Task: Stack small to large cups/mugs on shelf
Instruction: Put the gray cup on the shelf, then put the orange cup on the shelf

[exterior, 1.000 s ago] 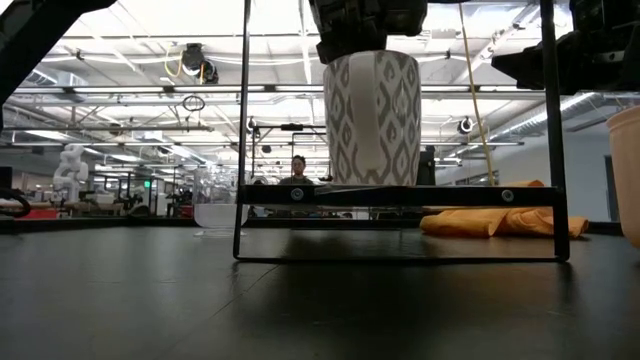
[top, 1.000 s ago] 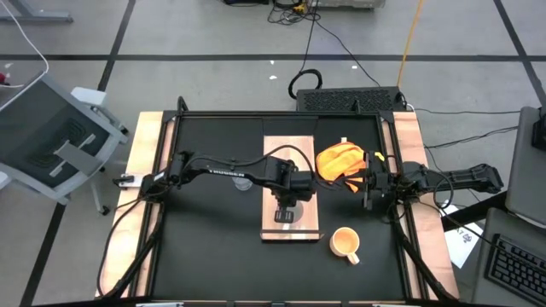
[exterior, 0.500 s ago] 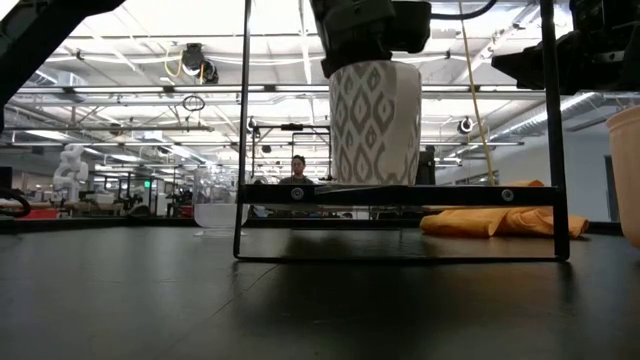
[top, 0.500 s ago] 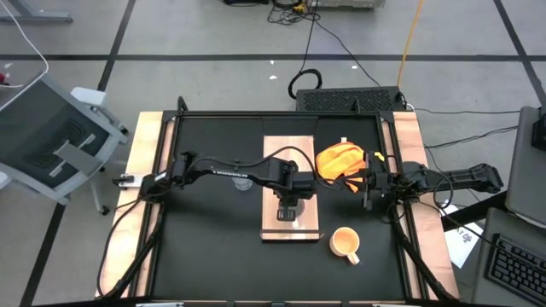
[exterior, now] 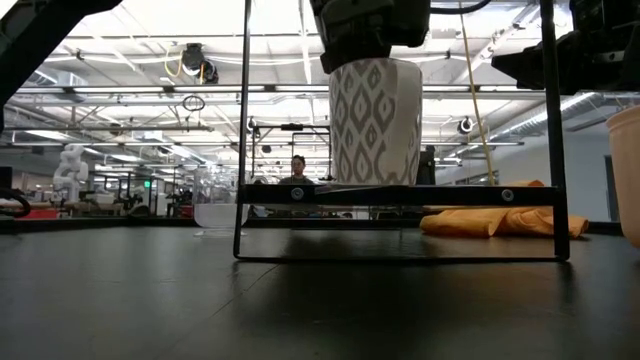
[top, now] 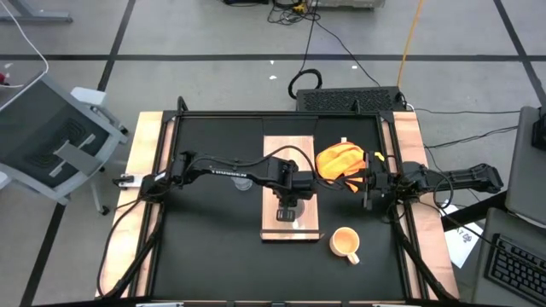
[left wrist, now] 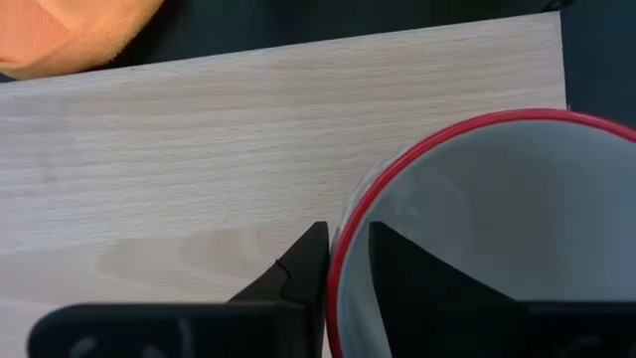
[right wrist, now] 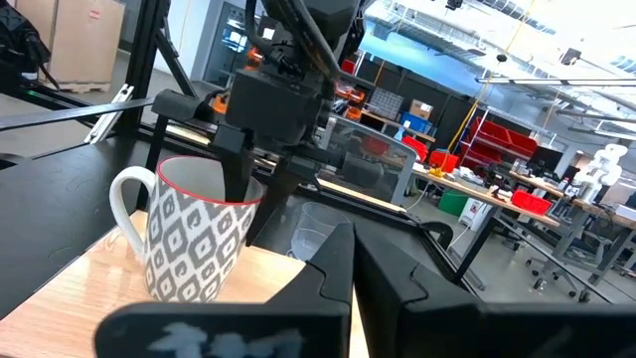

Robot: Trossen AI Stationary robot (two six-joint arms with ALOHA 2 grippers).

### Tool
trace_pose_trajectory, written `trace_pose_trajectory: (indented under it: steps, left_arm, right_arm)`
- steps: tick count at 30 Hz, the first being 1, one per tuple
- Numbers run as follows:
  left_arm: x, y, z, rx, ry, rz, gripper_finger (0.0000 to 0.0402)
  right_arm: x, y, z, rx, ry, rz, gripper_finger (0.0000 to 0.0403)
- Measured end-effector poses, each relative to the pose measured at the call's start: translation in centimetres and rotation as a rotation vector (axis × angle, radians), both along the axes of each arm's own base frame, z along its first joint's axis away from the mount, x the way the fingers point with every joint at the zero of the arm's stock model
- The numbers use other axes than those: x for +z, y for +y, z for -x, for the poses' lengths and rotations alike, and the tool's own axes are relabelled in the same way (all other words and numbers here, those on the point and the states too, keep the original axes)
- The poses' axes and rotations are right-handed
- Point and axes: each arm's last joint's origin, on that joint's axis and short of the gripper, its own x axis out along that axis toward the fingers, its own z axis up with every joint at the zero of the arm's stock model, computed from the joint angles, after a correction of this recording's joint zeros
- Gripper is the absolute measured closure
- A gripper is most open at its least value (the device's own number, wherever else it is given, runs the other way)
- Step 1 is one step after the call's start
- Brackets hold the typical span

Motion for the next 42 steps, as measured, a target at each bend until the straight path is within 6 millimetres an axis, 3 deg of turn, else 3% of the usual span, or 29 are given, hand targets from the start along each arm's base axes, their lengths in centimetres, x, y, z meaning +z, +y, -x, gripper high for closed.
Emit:
trace_pose_trajectory:
  steps: [6, 15, 20, 26, 32, 35, 39, 42]
  left_arm:
    - [0.2, -0.6, 0.1, -0.028, -0.006, -0.004, 0.0312]
    - [1.3, -0.8, 0.0, -0.029, -0.043, -0.001, 0.0219]
    - [3.3, -0.8, 0.1, -0.037, -0.082, -0.006, 0.0183]
    - [6.5, -0.7, 1.1, -0.058, -0.137, -0.013, 0.0173]
    - [9.8, -0.5, 3.6, -0.075, -0.164, -0.013, 0.0211]
    - [11.3, -0.3, 5.0, -0.094, -0.159, -0.023, 0.0262]
    - [13.0, -0.1, 6.9, -0.129, -0.151, -0.046, 0.0369]
    - [14.3, 0.4, 8.3, -0.135, -0.157, -0.068, 0.0389]
  right_arm:
    - [0.0, 0.0, 0.0, 0.0, 0.0, 0.0, 0.0403]
    - [0.0, 0.0, 0.0, 0.0, 0.0, 0.0, 0.0403]
    - [0.0, 0.0, 0.0, 0.0, 0.0, 0.0, 0.0403]
    - [0.0, 0.0, 0.0, 0.0, 0.0, 0.0, 0.0403]
    - [0.0, 0.0, 0.0, 0.0, -0.001, 0.0, 0.0403]
    - [0.0, 0.0, 0.0, 0.0, -0.003, -0.001, 0.0403]
    - [0.0, 0.0, 0.0, 0.001, -0.002, 0.0, 0.0403]
    - [0.0, 0.0, 0.0, 0.001, -0.002, 0.0, 0.0403]
